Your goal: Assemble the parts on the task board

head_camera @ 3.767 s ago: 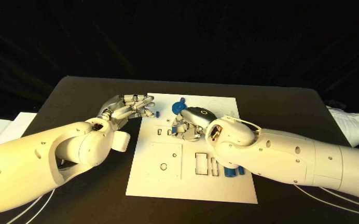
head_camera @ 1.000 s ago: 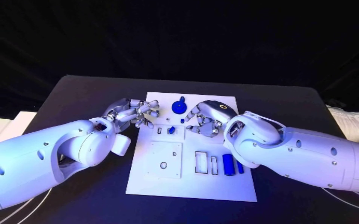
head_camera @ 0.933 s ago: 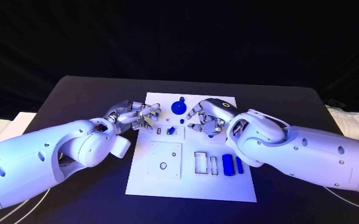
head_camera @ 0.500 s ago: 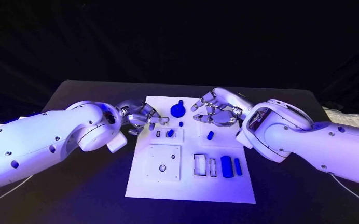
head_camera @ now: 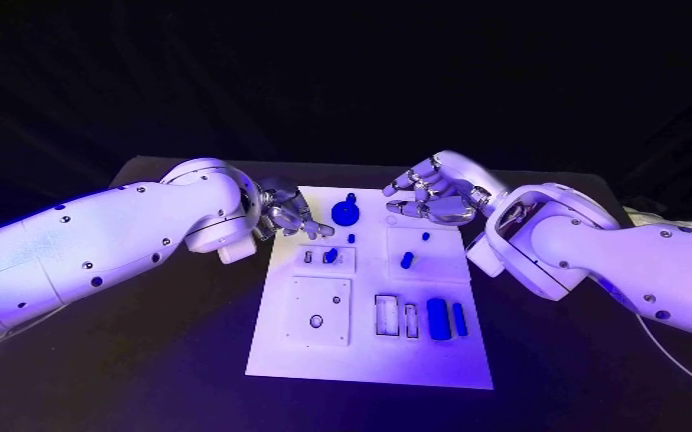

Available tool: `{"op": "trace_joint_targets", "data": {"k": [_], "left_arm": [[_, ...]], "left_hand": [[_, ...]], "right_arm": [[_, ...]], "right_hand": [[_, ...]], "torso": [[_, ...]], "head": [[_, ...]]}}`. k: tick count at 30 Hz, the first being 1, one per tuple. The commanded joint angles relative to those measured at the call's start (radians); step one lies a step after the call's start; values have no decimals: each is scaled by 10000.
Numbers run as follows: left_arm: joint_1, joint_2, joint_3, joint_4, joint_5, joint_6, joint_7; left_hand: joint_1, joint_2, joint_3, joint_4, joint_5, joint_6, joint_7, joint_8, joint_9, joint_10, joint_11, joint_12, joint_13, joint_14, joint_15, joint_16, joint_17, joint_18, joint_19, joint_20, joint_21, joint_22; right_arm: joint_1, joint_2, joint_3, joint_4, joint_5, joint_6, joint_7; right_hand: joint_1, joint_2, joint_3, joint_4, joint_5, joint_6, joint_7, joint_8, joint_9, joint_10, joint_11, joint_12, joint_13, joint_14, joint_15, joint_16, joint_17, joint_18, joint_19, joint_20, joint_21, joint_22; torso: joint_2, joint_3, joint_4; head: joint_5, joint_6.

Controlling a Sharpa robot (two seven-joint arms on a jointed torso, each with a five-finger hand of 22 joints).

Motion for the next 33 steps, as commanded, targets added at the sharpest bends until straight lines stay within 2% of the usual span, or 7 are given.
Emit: {"op": "trace_joint_targets", "data": {"k": [1, 9, 12, 15, 17, 21, 33], "left_arm": [[33, 223, 5, -232, -681, 722, -881], [49, 768, -13, -752, -762, 1242, -1112], [49, 920, -19, -868, -769, 1427, -1102], [49, 1037, -22, -927, -773, 1569, -1011], [48, 1084, -23, -944, -773, 1686, -976], [48, 1157, -24, -966, -776, 1894, -940], [42, 1382, -25, -1098, -785, 2059, -776]], "left_hand": [[-130, 14, -92, 1, -66, -12, -38, 115, 62, 63, -21, 91, 104, 1051, -55, 24, 2629, -138, 102, -5, 72, 359], [-357, -32, -173, 3, -153, 10, -126, 503, 390, 262, -94, 485, 564, 1051, -114, 24, 2629, -186, 205, -54, 214, 626], [-520, -170, -248, 10, -210, -31, -140, 612, 503, 263, -122, 524, 616, 1051, -127, 24, 2629, -187, 205, -79, 221, 645], [-696, -274, -287, 13, -228, -77, -164, 697, 598, 245, -131, 530, 631, 1051, -154, 24, 2629, -186, 191, -99, 214, 640], [-751, -292, -292, 16, -229, -94, -168, 719, 625, 237, -136, 527, 633, 1051, -159, 24, 2629, -186, 188, -105, 214, 641], [-768, -268, -272, 8, -228, -103, -174, 750, 658, 237, -141, 535, 646, 1051, -163, 24, 2629, -190, 194, -111, 224, 661], [-446, -117, -158, -43, -223, -144, -224, 1011, 940, 228, -183, 552, 696, 1051, -197, 24, 2629, -195, 195, -142, 241, 706]], "right_arm": [[22, -3, 2, -150, 740, -149, 326], [53, 26, 2, -435, 813, -75, 286], [58, 51, 1, -493, 788, 47, 289], [61, 84, 1, -532, 328, 192, 270], [63, 100, 1, -551, 163, 237, 256], [65, 128, 1, -573, 47, 285, 260], [69, 188, 1, -647, 223, 284, 261]], "right_hand": [[-33, -40, 33, 7, 65, -74, -12, -43, -5, -102, 2, -50, -5, 434, 48, -51, -15, 23, -53, 7, -37, -4], [-32, -41, 34, 5, 68, -74, -12, -42, -5, -108, 2, -61, -14, 432, 48, -59, -26, 26, -62, 7, -44, -20], [-44, -59, 27, 3, 77, -76, -7, -42, -3, -126, 6, -86, -33, 424, 50, -82, -52, 31, -77, 9, -58, -47], [-68, -95, 14, 0, 104, -95, 3, -48, -3, -226, 15, -255, -162, 389, 57, -191, -191, 62, -163, 13, -128, -198], [-73, -103, 11, 0, 107, -99, 5, -49, -3, -239, 16, -278, -179, 385, 58, -205, -206, 64, -172, 14, -137, -213], [-73, -103, 11, 0, 107, -99, 5, -49, -3, -239, 16, -278, -179, 385, 58, -205, -206, 64, -172, 14, -137, -213], [-88, -108, 7, 5, 124, -104, 8, -48, -2, -239, 20, -271, -174, 380, 61, -216, -211, 68, -185, 17, -152, -236]], "torso": [[-37, 14, 4], [-8, -3, -21], [0, -15, -29], [12, -15, -32], [-6, -13, -21], [-1, -14, 5], [-5, -20, -11]], "head": [[15, -20], [37, -1], [33, -38], [-17, 11], [-8, -16], [-17, -52], [-22, -96]]}}
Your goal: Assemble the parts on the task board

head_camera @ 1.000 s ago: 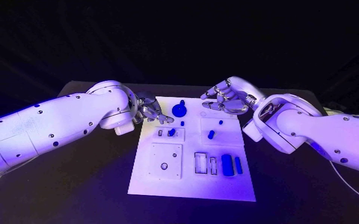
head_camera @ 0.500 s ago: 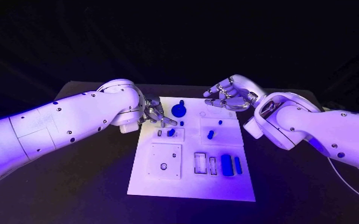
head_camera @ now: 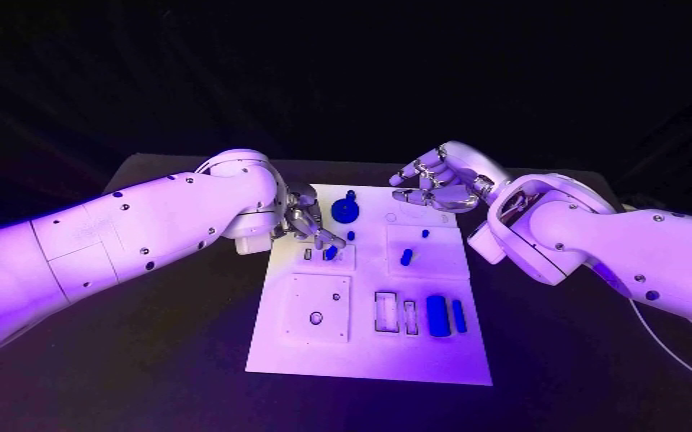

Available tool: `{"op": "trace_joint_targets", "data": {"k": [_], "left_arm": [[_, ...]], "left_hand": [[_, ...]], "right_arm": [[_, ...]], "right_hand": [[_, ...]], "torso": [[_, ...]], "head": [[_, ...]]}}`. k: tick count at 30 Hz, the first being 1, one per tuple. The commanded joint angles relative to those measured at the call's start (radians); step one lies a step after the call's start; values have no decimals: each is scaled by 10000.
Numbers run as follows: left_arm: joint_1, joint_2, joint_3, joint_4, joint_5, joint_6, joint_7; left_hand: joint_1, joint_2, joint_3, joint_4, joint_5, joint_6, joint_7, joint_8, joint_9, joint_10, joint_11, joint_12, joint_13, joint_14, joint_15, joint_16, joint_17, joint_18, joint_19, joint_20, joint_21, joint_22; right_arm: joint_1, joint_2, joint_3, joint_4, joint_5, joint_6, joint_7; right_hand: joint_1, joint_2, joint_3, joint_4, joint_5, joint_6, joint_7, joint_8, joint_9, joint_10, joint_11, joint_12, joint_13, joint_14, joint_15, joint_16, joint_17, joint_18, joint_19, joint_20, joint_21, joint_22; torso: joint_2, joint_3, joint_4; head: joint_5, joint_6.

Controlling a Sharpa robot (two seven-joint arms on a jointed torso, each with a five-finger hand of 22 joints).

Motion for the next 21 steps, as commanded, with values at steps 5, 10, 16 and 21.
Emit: {"op": "trace_joint_targets", "data": {"k": [5, 10, 16, 21], "left_arm": [[0, 167, -8, -130, -59, 385, 230], [-5, 264, -27, -297, -63, 433, 275], [-7, 316, -36, -430, -66, 470, 288], [-10, 411, -57, -514, -187, 526, 290]], "left_hand": [[298, 82, 63, -59, -59, -76, -60, 213, 203, 39, -67, 102, 75, 1053, -72, 24, 2633, -198, 125, -84, 66, 733], [448, 103, 63, -66, -58, -141, -70, 318, 344, 50, -79, 117, 106, 1053, -84, 24, 2633, -204, 135, -96, 81, 769], [526, 126, 63, -69, -58, -182, -74, 370, 420, 61, -82, 132, 131, 1053, -88, 24, 2633, -208, 141, -101, 90, 789], [595, 144, 65, -77, -57, -213, -77, 414, 483, 77, -85, 153, 162, 1053, -91, 24, 2633, -212, 150, -104, 103, 814]], "right_arm": [[2, 15, 2, -78, -36, 167, 80], [2, 32, 2, -93, -13, 184, 75], [3, 47, 2, -99, -43, 184, 76], [3, 57, 2, -102, -57, 191, 75]], "right_hand": [[-33, -54, 8, 4, 46, -54, -8, -49, -1, -40, 3, -22, -3, 380, 62, -42, 1, 68, -61, 0, -36, -11], [-33, -54, 8, 4, 46, -54, -8, -49, -1, -40, 3, -22, -3, 380, 62, -42, 1, 68, -61, 0, -36, -11], [-33, -54, 8, 4, 46, -54, -8, -49, -1, -40, 3, -22, -3, 380, 62, -42, 1, 68, -61, 0, -36, -11], [-33, -54, 8, 4, 46, -54, -8, -49, -1, -40, 3, -22, -3, 380, 62, -42, 1, 68, -61, 0, -36, -11]], "torso": [[8, -2, -7], [-1, 9, 9], [1, 2, 7], [4, 1, 4]], "head": [[-41, -23], [-40, -43], [-34, -64], [-21, -91]]}}
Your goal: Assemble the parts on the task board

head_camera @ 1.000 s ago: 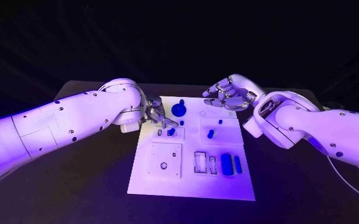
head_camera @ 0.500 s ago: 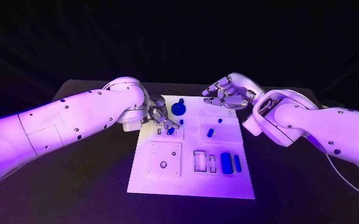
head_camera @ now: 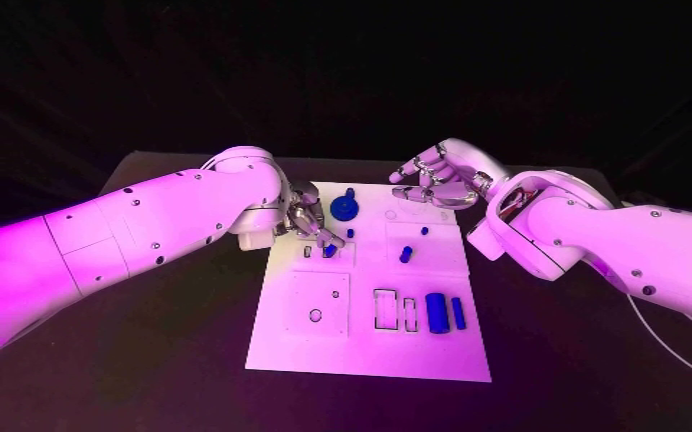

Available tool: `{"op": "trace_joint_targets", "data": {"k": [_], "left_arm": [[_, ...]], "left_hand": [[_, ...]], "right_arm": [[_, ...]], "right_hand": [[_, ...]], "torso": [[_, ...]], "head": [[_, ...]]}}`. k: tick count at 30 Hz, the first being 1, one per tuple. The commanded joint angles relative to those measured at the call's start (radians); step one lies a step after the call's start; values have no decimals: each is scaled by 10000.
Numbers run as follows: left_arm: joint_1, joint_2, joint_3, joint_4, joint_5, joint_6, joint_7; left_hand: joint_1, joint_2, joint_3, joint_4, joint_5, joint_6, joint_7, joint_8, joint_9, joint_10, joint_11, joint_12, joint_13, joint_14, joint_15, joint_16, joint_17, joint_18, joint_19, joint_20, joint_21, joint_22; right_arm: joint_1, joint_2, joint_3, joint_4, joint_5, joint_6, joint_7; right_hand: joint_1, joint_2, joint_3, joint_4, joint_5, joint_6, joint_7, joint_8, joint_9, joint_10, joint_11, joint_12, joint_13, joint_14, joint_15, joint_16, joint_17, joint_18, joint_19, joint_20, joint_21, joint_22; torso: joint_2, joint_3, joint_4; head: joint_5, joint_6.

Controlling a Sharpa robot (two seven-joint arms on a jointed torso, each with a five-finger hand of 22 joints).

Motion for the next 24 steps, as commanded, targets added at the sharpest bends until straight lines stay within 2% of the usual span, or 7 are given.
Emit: {"op": "trace_joint_targets", "data": {"k": [1, 14, 24], "left_arm": [[-1, 97, -13, -50, -176, 243, 123], [-16, 208, -47, -133, -271, 149, -169], [-17, 258, -48, -180, -205, 170, -194]], "left_hand": [[132, 15, 33, -47, -56, -82, -18, 50, 37, 47, -49, 65, 31, 1053, -92, 24, 2634, -61, 186, -69, 65, 815], [11, 3, -15, 9, -17, -128, -31, 205, 239, 198, -55, 284, 294, 1053, -93, 24, 2634, -64, 194, -68, 73, 843], [358, 80, 206, -66, 4, -259, -44, 394, 537, 149, -66, 280, 303, 1053, -102, 24, 2634, -68, 203, -72, 80, 882]], "right_arm": [[0, 20, 2, 0, -78, 140, 75], [0, 85, 2, -34, 37, 157, 83], [0, 118, 2, -44, 45, 189, 89]], "right_hand": [[-34, -54, 9, 4, 46, -54, -7, -49, 0, -41, 2, -22, -4, 380, 62, -42, 1, 69, -61, 0, -36, -12], [-79, -35, 3, 32, 53, -45, -7, -39, 7, -35, 4, -26, -13, 376, 64, -65, -15, 74, -75, 4, -58, -44], [-79, -35, 3, 32, 53, -45, -7, -39, 7, -35, 4, -26, -13, 376, 64, -65, -15, 74, -75, 4, -58, -44]], "torso": [[4, -5, 0], [0, 4, 8], [1, 2, -1]], "head": [[-3, -28], [-10, -91], [-8, -169]]}}
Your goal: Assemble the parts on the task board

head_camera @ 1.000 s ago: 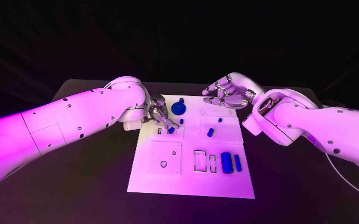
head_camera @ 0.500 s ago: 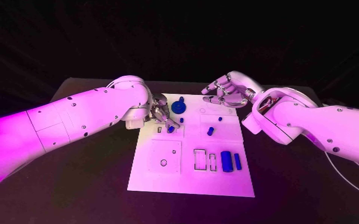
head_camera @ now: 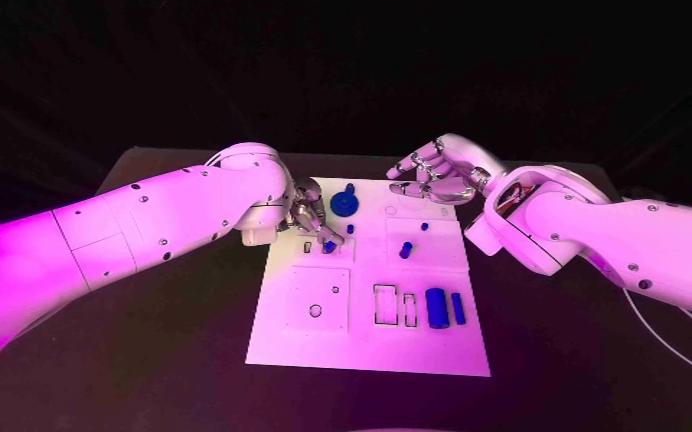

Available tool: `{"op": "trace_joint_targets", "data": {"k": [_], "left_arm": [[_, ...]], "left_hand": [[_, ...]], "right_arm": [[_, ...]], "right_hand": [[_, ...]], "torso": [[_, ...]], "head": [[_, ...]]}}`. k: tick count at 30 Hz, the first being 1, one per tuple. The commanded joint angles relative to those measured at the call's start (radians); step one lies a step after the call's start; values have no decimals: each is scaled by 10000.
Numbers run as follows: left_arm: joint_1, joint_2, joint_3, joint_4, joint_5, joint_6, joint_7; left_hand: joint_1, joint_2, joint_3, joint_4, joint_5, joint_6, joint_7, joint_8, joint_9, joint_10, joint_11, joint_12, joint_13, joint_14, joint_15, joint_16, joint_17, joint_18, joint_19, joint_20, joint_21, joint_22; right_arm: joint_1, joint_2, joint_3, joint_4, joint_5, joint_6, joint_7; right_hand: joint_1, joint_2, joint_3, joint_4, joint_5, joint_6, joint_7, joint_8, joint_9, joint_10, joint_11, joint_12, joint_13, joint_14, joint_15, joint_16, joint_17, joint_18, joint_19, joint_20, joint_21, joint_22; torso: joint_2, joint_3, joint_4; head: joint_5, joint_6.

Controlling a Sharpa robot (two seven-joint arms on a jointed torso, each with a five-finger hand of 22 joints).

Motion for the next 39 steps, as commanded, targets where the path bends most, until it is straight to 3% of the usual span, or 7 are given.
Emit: {"op": "trace_joint_targets", "data": {"k": [1, 26, 39], "left_arm": [[-1, 51, 2, -23, -2, 131, -44], [-16, 269, -7, -263, 8, 243, -62], [-25, 312, -33, -277, 9, 632, -134]], "left_hand": [[121, 1, 74, -17, 4, -76, -3, 52, 31, 10, 3, -2, 8, 1015, -64, 24, 2628, -70, 205, -73, 41, 886], [295, -31, 195, -25, -4, -112, -21, 184, 231, 154, -14, 194, 246, 1015, -76, 24, 2628, -90, 251, -81, 94, 990], [298, -33, 202, -16, -5, -119, -23, 201, 260, 148, -16, 188, 238, 1015, -77, 24, 2628, -91, 252, -82, 95, 994]], "right_arm": [[-1, 27, 2, -2, -1, 158, 87], [-1, 57, 2, 23, -97, 169, 27], [-1, 70, 2, 19, -99, 189, 26]], "right_hand": [[-80, -36, 3, 32, 53, -45, -6, -39, 7, -37, 4, -26, -13, 376, 64, -65, -17, 74, -75, 4, -58, -9], [-101, -5, 7, 51, 54, -38, -11, -33, 12, -12, 1, 8, 9, 383, 64, -55, 6, 70, -63, 6, -57, 7], [-101, -5, 7, 51, 54, -38, -11, -33, 12, -12, 1, 8, 9, 383, 64, -55, 6, 70, -63, 6, -57, 7]], "torso": [[-1, -1, -1], [1, 3, 6], [3, 4, 2]], "head": [[0, -31], [-23, -118], [-50, -152]]}}
